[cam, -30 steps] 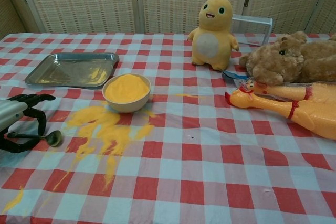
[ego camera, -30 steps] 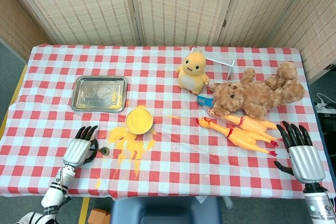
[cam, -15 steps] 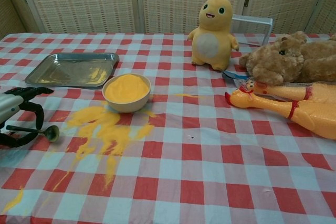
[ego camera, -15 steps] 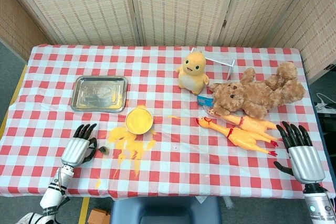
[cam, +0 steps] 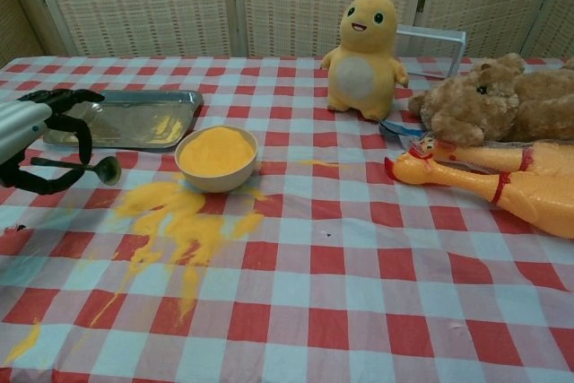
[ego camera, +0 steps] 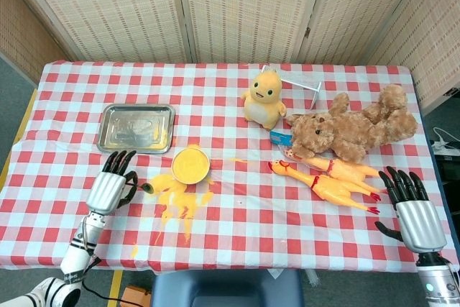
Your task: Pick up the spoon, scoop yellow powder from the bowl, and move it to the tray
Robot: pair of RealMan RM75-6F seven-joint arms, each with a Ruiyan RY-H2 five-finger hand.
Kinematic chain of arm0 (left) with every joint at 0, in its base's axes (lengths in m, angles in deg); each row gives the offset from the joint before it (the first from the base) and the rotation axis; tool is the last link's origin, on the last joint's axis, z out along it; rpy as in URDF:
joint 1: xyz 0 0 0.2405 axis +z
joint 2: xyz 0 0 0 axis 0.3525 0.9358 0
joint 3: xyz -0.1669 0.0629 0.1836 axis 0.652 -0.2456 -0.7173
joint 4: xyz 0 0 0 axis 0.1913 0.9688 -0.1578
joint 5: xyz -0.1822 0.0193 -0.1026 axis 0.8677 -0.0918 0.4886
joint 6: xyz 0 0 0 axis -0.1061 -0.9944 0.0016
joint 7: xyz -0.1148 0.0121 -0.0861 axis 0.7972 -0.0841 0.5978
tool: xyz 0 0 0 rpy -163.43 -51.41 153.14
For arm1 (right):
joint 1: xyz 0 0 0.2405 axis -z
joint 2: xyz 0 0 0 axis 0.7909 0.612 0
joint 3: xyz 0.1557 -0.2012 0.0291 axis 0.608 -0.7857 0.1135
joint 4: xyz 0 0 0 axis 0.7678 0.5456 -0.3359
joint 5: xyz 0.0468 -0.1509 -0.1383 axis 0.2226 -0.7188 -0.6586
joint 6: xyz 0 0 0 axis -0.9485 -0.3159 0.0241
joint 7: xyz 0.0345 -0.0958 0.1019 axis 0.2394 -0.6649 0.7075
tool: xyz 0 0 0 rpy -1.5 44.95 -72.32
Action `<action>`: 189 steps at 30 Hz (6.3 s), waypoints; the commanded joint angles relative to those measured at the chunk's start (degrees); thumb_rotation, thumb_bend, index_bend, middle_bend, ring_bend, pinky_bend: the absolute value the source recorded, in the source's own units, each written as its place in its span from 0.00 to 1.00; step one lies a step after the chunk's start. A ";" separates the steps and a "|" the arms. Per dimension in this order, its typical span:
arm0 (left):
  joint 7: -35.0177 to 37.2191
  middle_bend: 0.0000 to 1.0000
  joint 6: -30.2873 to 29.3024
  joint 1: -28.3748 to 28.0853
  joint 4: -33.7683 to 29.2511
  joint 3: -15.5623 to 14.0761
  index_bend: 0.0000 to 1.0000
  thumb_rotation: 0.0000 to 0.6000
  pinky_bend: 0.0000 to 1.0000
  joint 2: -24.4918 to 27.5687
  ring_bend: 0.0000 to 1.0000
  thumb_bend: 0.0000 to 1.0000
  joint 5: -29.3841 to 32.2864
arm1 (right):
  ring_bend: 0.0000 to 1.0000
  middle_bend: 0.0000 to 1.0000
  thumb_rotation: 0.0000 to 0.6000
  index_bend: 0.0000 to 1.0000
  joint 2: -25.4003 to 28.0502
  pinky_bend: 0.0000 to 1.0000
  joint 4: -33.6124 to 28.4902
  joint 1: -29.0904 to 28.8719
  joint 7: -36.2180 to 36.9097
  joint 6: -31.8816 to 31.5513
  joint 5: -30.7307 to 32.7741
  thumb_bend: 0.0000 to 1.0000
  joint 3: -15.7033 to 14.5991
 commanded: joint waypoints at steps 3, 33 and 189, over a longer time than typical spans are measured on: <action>-4.99 0.05 2.62 -4.07 -1.24 3.10 0.63 1.00 0.07 -1.23 0.00 0.47 1.21 | 0.00 0.00 1.00 0.00 0.11 0.00 -0.01 0.02 0.18 0.05 0.33 0.02 0.15; -18.38 0.05 13.98 -17.92 5.71 7.81 0.47 1.00 0.07 -13.09 0.00 0.46 11.05 | 0.00 0.00 1.00 0.00 0.94 0.00 0.80 -1.05 2.78 3.01 3.26 0.02 0.97; 7.17 0.02 -17.54 -4.86 34.01 -6.12 0.49 1.00 0.03 -30.78 0.00 0.39 -10.89 | 0.00 0.00 1.00 0.00 3.92 0.00 -2.46 1.86 5.43 -2.95 -3.12 0.02 -0.69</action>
